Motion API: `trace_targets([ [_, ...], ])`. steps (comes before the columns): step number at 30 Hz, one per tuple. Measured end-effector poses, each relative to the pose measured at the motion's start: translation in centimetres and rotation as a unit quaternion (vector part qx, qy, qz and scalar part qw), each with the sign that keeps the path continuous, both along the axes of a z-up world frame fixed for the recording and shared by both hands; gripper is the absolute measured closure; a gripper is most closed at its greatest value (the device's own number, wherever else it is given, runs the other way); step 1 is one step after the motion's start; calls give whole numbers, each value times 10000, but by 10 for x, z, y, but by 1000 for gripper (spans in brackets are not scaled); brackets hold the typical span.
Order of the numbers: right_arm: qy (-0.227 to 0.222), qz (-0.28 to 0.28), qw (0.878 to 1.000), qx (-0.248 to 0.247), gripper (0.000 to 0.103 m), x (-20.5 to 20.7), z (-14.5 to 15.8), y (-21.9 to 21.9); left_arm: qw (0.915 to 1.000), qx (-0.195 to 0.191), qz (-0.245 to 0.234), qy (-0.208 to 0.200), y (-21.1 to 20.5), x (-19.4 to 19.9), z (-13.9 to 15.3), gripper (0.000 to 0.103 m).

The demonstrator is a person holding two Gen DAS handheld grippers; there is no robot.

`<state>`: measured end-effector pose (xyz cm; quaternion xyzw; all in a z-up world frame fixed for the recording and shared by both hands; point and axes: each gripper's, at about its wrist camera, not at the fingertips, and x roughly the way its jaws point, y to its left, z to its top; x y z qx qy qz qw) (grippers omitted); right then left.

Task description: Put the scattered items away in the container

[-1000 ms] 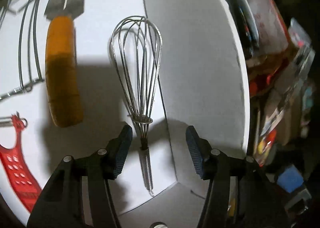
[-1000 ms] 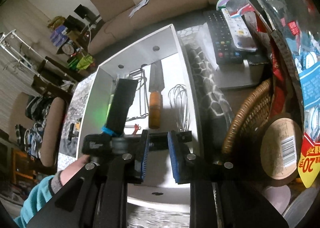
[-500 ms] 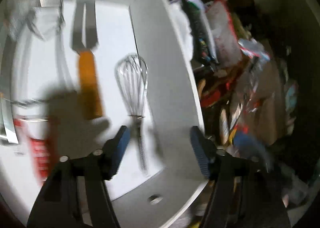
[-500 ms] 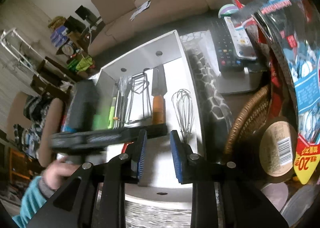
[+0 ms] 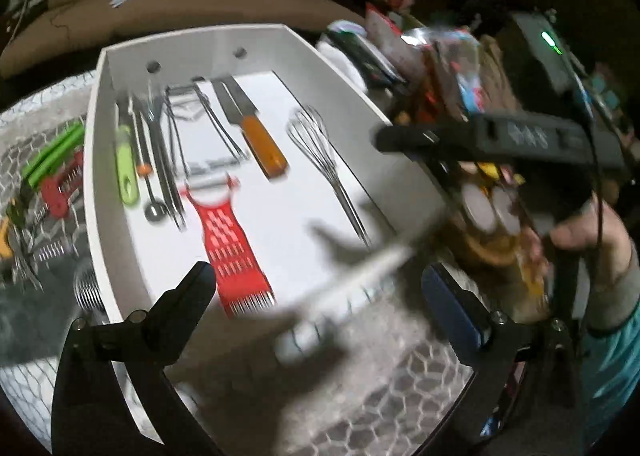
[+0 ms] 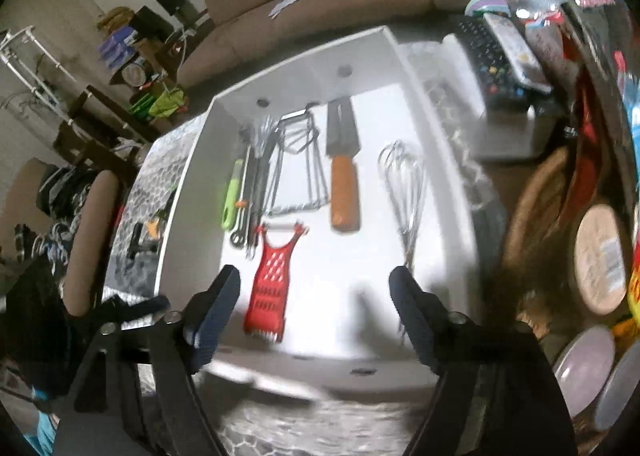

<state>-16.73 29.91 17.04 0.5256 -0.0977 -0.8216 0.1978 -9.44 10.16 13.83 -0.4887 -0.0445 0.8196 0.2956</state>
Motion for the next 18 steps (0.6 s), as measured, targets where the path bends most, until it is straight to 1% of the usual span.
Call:
trace_targets([
  [3,-2,13,9999,133,23,11,1,-6,9996,20,-275,43,-3,31,-3,0],
  [5,94,-4,9995,297,23,16,6,-8,9991,-8,-407,111,-7,48,-6,0],
  [8,212,-67,9984,521,23,17,13,-11,9986,-130,-373,357,-22,65,-5,0],
  [9,220,-83,9981,564,23,16,15,-11,9985,-126,-328,421,-28,68,-5,0],
  [11,225,-84,9972,702,24,10,16,-15,9983,6,-249,522,-40,72,-3,0],
  [12,231,-62,9965,800,26,6,16,-18,9982,65,-211,558,-45,73,-3,0],
  [13,230,-36,9957,895,34,2,15,-22,9980,119,-147,608,-51,72,-3,0],
  [16,95,9,9938,1111,51,-20,10,-30,9975,206,-14,680,-61,66,-3,0],
  [18,116,-38,9899,1411,53,-36,5,-34,9974,359,99,613,-67,54,-3,0],
])
